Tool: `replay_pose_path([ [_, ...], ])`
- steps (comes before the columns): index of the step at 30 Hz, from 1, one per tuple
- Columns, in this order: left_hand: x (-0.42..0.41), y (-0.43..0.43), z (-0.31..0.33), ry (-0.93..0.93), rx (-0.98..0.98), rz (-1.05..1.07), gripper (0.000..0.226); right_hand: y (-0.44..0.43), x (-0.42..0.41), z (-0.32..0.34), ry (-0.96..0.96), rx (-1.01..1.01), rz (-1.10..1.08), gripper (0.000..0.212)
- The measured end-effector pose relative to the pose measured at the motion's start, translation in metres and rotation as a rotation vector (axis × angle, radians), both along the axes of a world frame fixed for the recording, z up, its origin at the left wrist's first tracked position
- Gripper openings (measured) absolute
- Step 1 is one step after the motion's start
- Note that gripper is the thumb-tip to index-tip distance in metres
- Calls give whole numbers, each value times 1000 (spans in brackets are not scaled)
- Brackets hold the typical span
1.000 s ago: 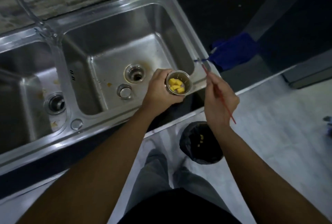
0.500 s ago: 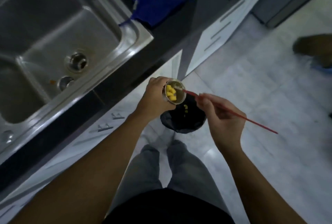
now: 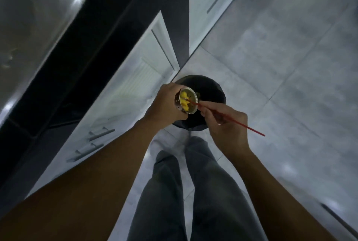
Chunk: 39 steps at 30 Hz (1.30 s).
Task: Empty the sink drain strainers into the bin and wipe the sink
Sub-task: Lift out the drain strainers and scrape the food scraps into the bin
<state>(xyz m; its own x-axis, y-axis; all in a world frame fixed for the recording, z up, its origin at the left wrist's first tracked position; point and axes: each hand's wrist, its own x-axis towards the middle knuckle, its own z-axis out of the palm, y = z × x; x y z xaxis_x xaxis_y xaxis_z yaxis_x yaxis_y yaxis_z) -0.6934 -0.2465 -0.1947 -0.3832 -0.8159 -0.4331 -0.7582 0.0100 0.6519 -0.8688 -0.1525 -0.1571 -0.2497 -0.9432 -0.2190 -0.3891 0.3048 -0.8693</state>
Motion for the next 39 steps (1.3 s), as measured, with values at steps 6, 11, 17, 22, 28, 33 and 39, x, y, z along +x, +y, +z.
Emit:
replay_pose_path([
  [6, -8, -3, -56, -80, 43, -30, 74, 8, -2, -56, 12, 47, -177, 19],
  [11, -15, -7, -85, -139, 42, -85, 73, 6, 11, -83, -85, 91, -254, 17],
  [17, -14, -9, -100, -207, 42, -99, 69, 0, 18, -98, -87, 239, -285, 16],
  [22, -14, -7, -108, -236, 74, -100, 72, 7, 3, -104, -76, 189, -296, 17],
  [28, -16, -1, -115, -282, 65, -120, 80, 12, -2, -106, -129, 145, -361, 18],
  [33, -23, 0, -118, -296, 46, -118, 80, 8, 8, -102, -127, 198, -270, 18],
  [39, -27, 0, -119, -309, 41, -126, 79, 10, -1, -107, -27, 181, -258, 17],
])
